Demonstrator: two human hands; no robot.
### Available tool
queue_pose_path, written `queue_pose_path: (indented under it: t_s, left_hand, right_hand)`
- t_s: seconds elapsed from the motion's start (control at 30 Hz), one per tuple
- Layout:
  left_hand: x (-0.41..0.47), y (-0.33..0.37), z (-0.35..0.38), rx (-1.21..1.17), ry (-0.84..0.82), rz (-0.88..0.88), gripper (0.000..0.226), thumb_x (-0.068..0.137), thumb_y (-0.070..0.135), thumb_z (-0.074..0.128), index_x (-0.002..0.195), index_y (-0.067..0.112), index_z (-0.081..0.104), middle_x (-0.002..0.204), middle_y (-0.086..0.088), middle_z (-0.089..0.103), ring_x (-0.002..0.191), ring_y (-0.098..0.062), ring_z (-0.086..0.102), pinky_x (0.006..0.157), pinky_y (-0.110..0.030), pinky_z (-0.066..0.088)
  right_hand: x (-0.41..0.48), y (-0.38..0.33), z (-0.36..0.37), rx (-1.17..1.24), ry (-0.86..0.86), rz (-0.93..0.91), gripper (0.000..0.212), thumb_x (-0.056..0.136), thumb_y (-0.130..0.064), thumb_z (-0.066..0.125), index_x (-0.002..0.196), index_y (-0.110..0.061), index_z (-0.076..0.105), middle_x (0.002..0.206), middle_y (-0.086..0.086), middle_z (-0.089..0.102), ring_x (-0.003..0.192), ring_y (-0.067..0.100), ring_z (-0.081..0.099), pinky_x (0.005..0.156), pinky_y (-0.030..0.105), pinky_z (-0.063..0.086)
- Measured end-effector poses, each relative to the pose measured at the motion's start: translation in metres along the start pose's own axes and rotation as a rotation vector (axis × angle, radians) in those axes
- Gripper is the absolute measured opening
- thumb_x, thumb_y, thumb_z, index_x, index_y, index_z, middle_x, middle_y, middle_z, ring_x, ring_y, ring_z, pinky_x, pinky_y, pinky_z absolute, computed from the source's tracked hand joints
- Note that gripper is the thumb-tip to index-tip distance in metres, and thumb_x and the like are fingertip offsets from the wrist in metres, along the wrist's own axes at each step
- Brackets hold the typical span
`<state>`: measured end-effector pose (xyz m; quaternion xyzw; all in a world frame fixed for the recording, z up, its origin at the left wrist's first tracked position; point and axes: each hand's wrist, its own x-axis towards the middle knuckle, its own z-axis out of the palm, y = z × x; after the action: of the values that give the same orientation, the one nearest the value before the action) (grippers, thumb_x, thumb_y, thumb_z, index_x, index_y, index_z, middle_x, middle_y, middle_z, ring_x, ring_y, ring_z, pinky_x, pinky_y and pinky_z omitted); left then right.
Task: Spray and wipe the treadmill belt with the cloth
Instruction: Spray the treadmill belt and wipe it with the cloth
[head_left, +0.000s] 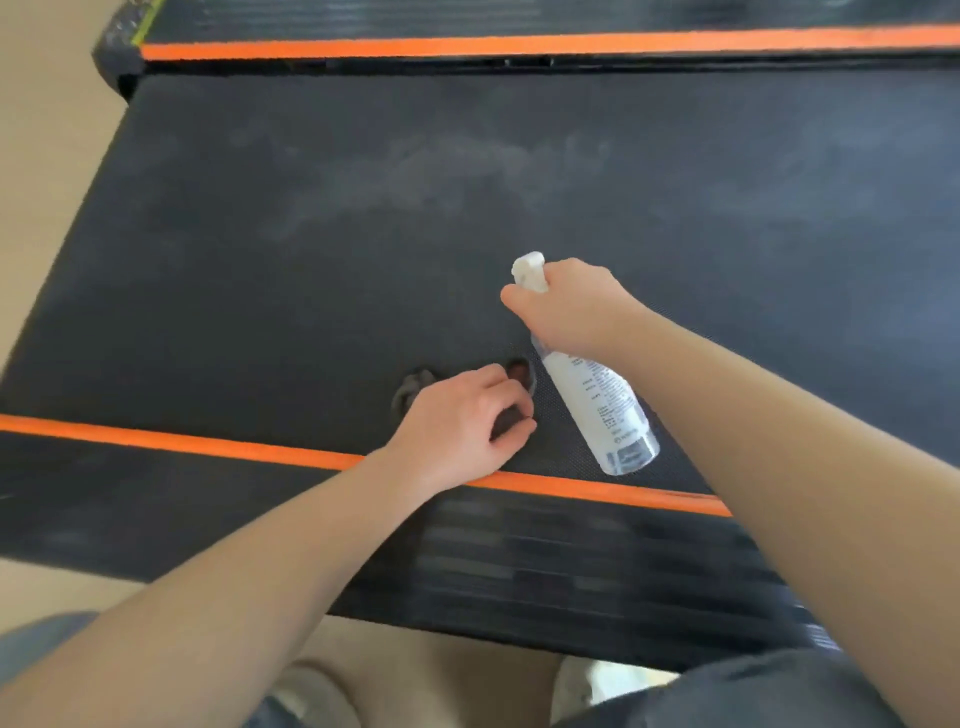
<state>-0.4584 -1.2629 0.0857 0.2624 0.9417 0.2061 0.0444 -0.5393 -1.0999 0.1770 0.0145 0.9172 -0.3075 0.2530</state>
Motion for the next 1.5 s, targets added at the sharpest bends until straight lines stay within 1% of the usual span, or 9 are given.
queue_pose_path:
  t_s: [0.17,0.37,0.67,0.73,0.93,1.13,1.27,1.37,1.5]
  left_hand:
    - [-0.001,0.008,-0.007,0.018,-0.068,0.017,0.025,0.089,0.049,0.058,0.100,0.028,0.066,0.097,0.005,0.059,0.094,-0.020,0.061,0.066,-0.039,0.054]
    - [0.004,-0.035,-0.028,0.186,-0.133,0.158,0.025,0.099,0.050,0.048,0.109,0.030,0.060,0.109,0.003,0.055,0.103,-0.020,0.056,0.065,-0.037,0.050]
    - [-0.057,-0.234,-0.114,0.170,0.159,-0.557,0.023,0.100,0.048,0.051,0.111,0.029,0.060,0.110,-0.005,0.053,0.102,-0.033,0.058,0.080,-0.045,0.050]
    - [-0.068,-0.257,-0.125,0.165,0.152,-0.532,0.023,0.101,0.047,0.051,0.112,0.029,0.060,0.108,-0.003,0.052,0.097,-0.028,0.057,0.076,-0.042,0.048]
    - [-0.082,-0.280,-0.118,0.099,0.263,-0.377,0.018,0.096,0.047,0.058,0.105,0.032,0.064,0.102,0.003,0.056,0.096,-0.023,0.059,0.071,-0.038,0.050]
    - [-0.085,-0.286,-0.111,0.085,0.391,-0.297,0.015,0.093,0.040,0.063,0.097,0.026,0.066,0.094,0.002,0.057,0.084,-0.019,0.058,0.051,-0.030,0.045]
    - [-0.083,-0.290,-0.110,0.093,0.355,-0.284,0.016,0.093,0.040,0.064,0.098,0.025,0.065,0.094,0.001,0.057,0.083,-0.018,0.057,0.049,-0.027,0.040]
    - [-0.084,-0.292,-0.115,0.064,0.307,-0.295,0.017,0.093,0.040,0.064,0.100,0.025,0.065,0.095,0.001,0.056,0.085,-0.020,0.056,0.049,-0.028,0.039]
    - [-0.084,-0.294,-0.121,0.016,0.249,-0.270,0.017,0.091,0.037,0.068,0.099,0.022,0.065,0.094,-0.002,0.057,0.084,-0.023,0.056,0.050,-0.028,0.033]
  right_hand:
    - [0.001,-0.006,0.000,0.119,0.024,0.049,0.032,0.094,-0.041,0.049,0.087,-0.011,0.057,0.082,0.003,0.064,0.069,0.020,0.055,0.058,0.029,0.040]
    - [0.011,-0.042,0.026,-0.123,-0.025,0.015,0.036,0.094,-0.044,0.049,0.076,-0.013,0.055,0.073,0.001,0.065,0.066,0.021,0.057,0.054,0.030,0.036]
    - [0.027,-0.113,0.073,-0.253,-0.053,0.040,0.043,0.093,-0.047,0.048,0.073,-0.011,0.060,0.079,0.006,0.071,0.073,0.023,0.064,0.071,0.034,0.052]
    - [0.033,-0.136,0.091,-0.250,-0.061,0.047,0.045,0.092,-0.048,0.046,0.074,-0.010,0.062,0.080,0.006,0.074,0.077,0.023,0.066,0.075,0.036,0.055]
    - [0.040,-0.205,0.136,-0.214,-0.034,0.045,0.042,0.097,-0.042,0.044,0.072,-0.010,0.055,0.070,0.003,0.069,0.068,0.019,0.059,0.056,0.029,0.041]
    - [0.038,-0.234,0.148,-0.211,0.007,0.139,0.046,0.100,-0.045,0.045,0.071,-0.011,0.054,0.072,0.004,0.062,0.067,0.017,0.056,0.054,0.028,0.038]
    - [0.029,-0.249,0.146,-0.216,0.021,0.225,0.049,0.101,-0.043,0.044,0.067,-0.008,0.053,0.070,0.006,0.058,0.071,0.024,0.056,0.055,0.029,0.039]
    - [0.007,-0.271,0.141,-0.191,0.012,0.283,0.045,0.103,-0.038,0.046,0.086,0.001,0.058,0.083,0.014,0.065,0.082,0.030,0.062,0.069,0.032,0.049]
    - [-0.025,-0.288,0.132,-0.139,0.089,0.346,0.046,0.101,-0.045,0.048,0.094,-0.002,0.062,0.081,0.006,0.066,0.079,0.018,0.060,0.062,0.025,0.041]
